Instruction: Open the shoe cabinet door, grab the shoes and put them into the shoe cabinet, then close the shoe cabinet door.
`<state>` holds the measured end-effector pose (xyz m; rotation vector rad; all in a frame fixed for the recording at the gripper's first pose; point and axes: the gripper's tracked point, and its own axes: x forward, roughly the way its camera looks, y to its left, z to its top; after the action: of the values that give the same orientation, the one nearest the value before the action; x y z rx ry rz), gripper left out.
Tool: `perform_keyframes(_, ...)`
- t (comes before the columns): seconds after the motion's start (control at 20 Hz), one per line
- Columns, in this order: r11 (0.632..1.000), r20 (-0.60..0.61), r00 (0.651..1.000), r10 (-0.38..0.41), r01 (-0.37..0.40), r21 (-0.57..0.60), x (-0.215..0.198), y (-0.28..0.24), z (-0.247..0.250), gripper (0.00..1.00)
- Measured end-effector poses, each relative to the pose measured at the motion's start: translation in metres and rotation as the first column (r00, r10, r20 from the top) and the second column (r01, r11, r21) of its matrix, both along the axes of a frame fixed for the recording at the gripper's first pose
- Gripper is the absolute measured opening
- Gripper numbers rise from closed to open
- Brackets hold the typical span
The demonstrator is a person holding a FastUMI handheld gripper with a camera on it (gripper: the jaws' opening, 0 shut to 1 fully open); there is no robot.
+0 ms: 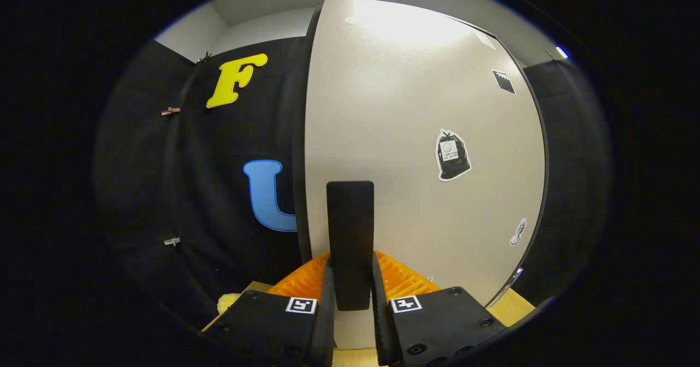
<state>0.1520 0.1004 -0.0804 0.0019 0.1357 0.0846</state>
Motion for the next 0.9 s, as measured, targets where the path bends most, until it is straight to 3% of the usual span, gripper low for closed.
perform_keyframes(0.15,1.000,0.003,1.000,0.008,-0.008,-0.005,-0.009,0.000,0.001,0.34)
perform_keyframes(0.25,0.998,0.018,1.000,-0.014,0.016,-0.066,-0.014,-0.002,0.005,0.20)
perform_keyframes(0.9,0.997,-0.008,0.998,0.067,-0.067,-0.028,-0.060,-0.021,0.011,0.20)
